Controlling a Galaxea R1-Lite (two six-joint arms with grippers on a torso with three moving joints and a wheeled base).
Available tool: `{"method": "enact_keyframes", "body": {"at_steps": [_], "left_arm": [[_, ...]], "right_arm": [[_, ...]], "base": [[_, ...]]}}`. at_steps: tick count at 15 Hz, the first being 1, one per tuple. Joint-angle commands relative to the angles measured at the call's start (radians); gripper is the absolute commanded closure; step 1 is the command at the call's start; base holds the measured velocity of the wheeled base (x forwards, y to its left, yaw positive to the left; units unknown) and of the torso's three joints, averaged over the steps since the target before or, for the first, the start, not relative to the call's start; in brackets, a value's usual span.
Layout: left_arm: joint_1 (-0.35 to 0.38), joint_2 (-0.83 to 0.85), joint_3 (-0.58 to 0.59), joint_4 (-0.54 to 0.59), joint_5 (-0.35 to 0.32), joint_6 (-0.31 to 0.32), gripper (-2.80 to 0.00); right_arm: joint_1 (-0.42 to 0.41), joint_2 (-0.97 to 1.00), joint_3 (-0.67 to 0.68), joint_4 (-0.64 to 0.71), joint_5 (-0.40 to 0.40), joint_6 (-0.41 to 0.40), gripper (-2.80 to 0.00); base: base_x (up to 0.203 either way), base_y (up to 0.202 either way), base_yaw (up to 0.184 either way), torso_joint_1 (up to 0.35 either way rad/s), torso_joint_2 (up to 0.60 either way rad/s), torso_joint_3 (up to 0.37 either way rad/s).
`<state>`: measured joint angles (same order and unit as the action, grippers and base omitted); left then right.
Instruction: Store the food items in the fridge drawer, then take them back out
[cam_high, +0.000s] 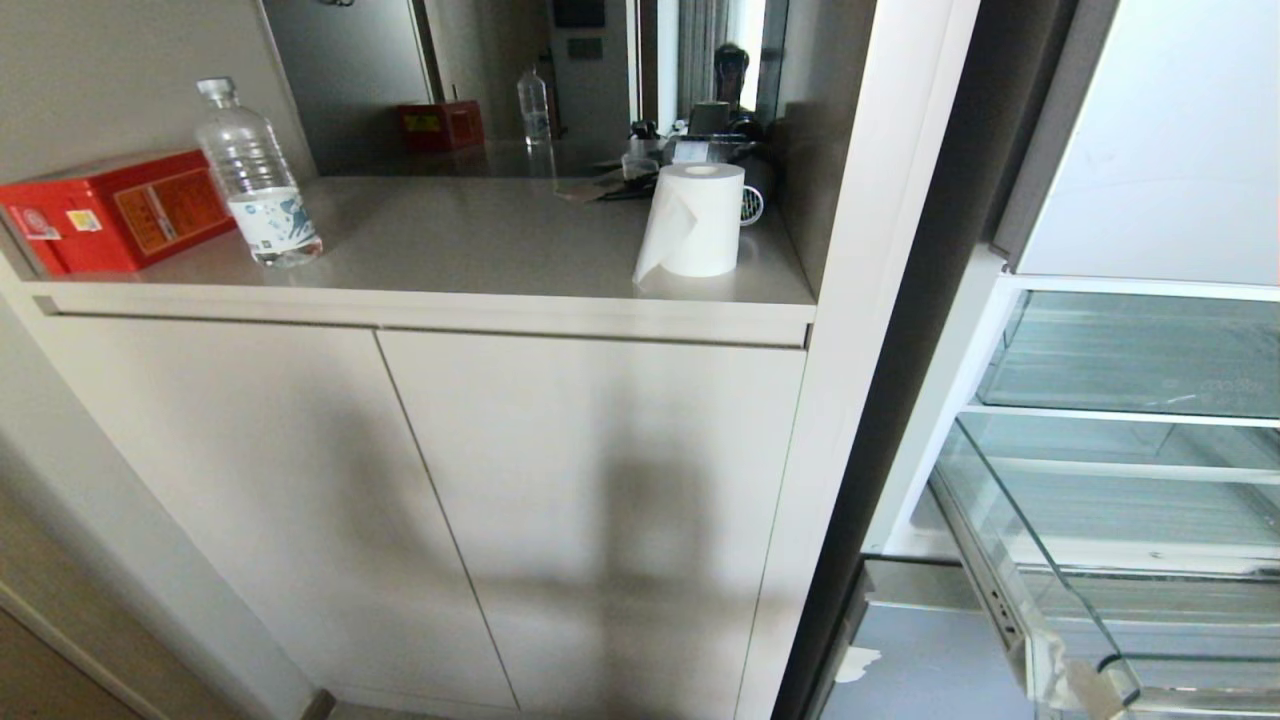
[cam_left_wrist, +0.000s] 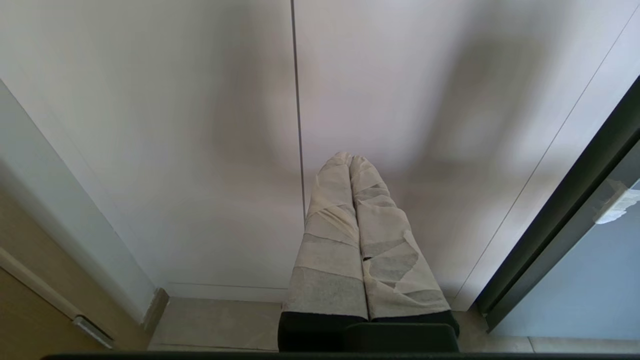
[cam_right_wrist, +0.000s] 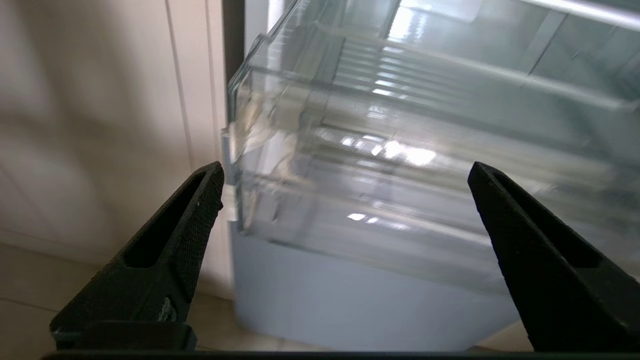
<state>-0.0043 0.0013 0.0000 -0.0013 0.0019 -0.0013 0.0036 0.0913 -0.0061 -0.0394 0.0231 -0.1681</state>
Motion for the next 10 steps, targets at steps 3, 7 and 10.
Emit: {"method": "enact_keyframes", "body": {"at_steps": [3, 7, 10], "left_arm": [[0.0, 0.0, 0.0, 0.0, 0.0, 0.0, 0.0], [0.0, 0.0, 0.0, 0.0, 0.0, 0.0, 0.0], [0.0, 0.0, 0.0, 0.0, 0.001, 0.0, 0.0]], "right_arm": [[0.004, -0.09, 0.007, 0.044, 0.001, 0.079, 0.0], [0.004, -0.09, 0.008, 0.041, 0.0, 0.106, 0.0], [0.004, -0.09, 0.006, 0.042, -0.005, 0.13, 0.0]], "base": [[0.0, 0.0, 0.0, 0.0, 0.0, 0.0], [0.0, 0.0, 0.0, 0.0, 0.0, 0.0], [0.0, 0.0, 0.0, 0.0, 0.0, 0.0]]}}
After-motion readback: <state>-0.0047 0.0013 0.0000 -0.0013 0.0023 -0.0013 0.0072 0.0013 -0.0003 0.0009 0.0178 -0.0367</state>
